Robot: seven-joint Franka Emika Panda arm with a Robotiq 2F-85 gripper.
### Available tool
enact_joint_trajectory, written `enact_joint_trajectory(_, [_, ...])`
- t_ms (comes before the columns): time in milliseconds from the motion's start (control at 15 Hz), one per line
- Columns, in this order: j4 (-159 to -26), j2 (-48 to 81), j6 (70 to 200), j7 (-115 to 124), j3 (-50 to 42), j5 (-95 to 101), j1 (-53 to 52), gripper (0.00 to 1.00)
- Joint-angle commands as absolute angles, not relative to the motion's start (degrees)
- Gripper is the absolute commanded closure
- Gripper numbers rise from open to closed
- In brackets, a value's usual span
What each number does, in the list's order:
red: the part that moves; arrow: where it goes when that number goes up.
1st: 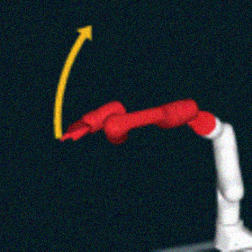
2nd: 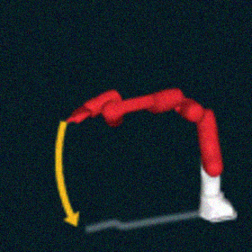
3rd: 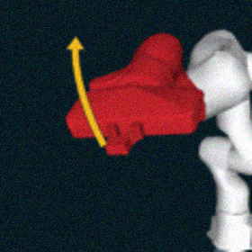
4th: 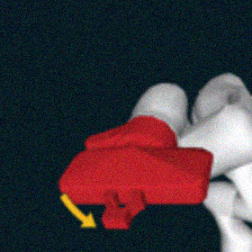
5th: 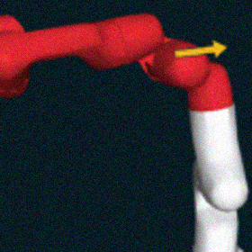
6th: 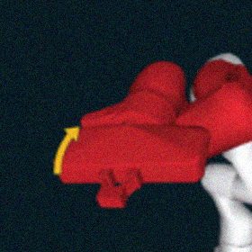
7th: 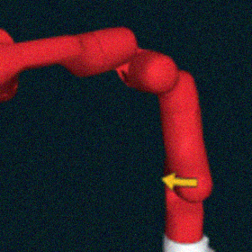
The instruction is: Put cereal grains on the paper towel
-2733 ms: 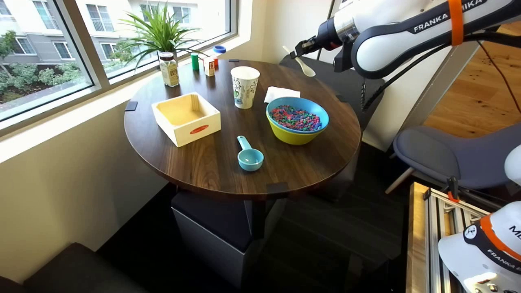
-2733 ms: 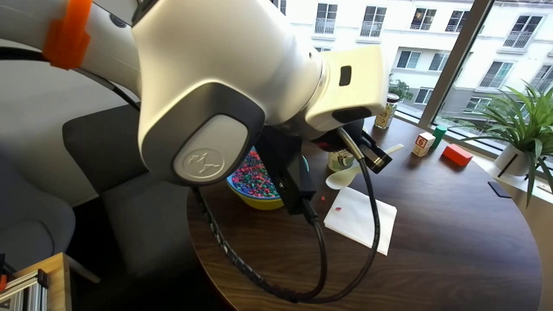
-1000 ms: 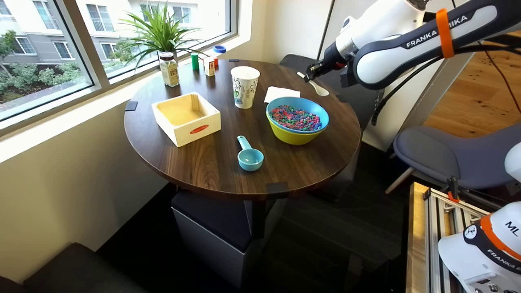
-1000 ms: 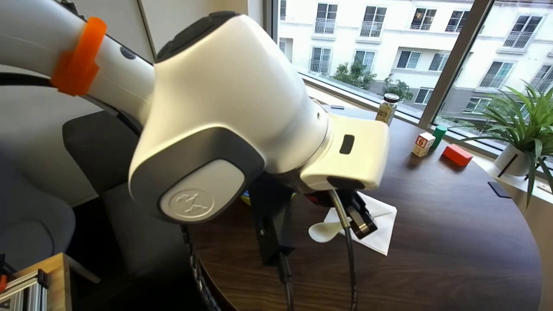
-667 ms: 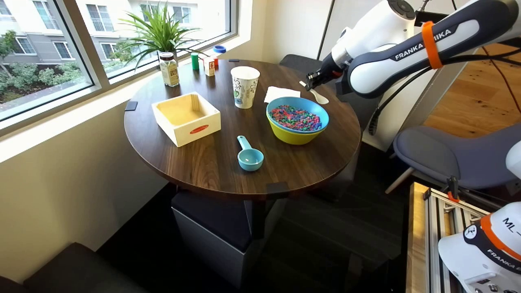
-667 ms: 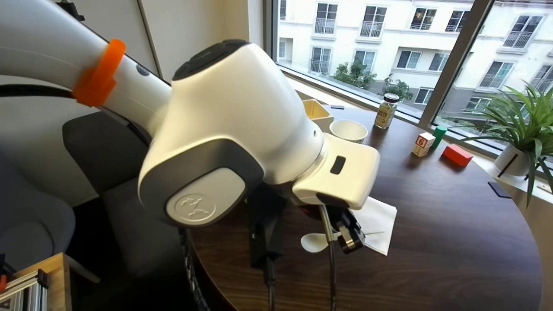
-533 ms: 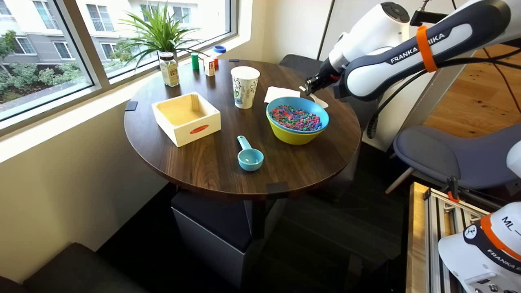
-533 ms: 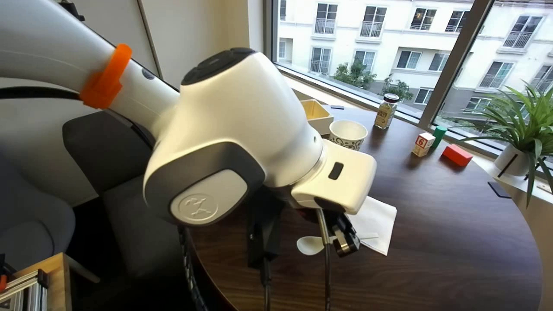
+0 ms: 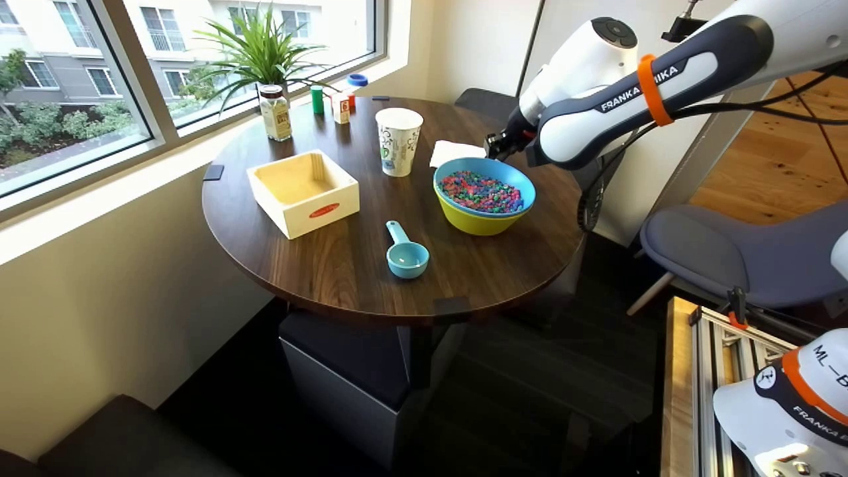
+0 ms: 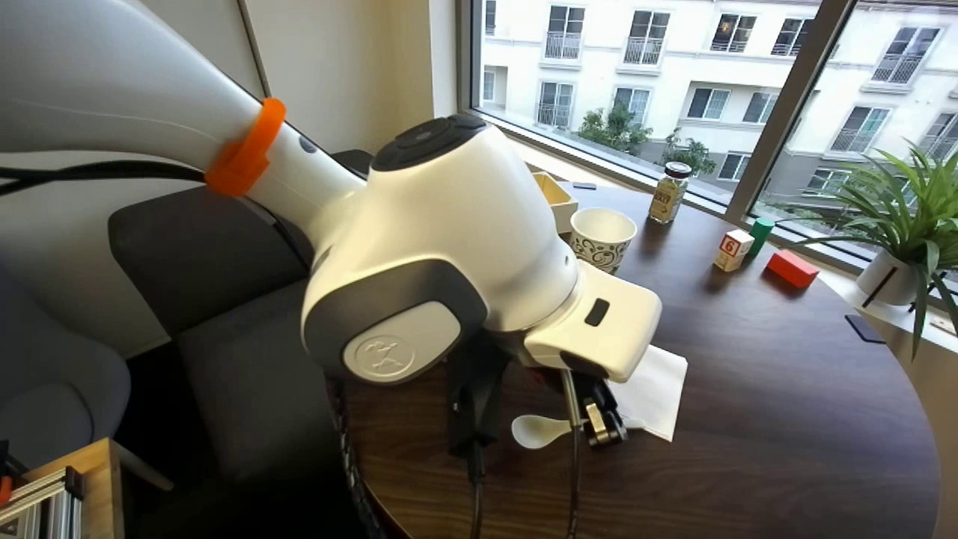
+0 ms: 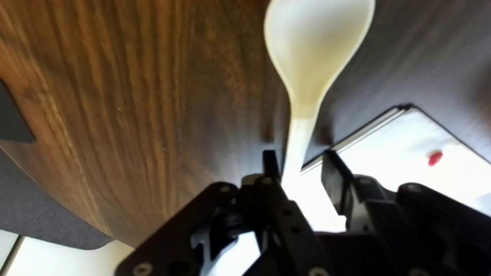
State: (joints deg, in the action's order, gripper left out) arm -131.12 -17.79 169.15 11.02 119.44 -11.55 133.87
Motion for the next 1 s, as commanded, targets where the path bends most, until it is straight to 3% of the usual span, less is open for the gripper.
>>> enact_joint_trajectory(0, [-126.7,-21.0,167.8,11.9,122.8,-14.0,137.6,0.32])
enact_joint_trajectory(267, [-123.7,-21.6,165.4,13.2,121.2,-12.9,137.1,0.03])
enact_joint_trajectory(333, [-123.0,-21.8,164.4,14.0,120.5,-12.6,136.6,0.00])
enact_joint_trajectory(933, [-118.6,-25.2,148.4,16.4,105.0,-14.3,122.8,0.00])
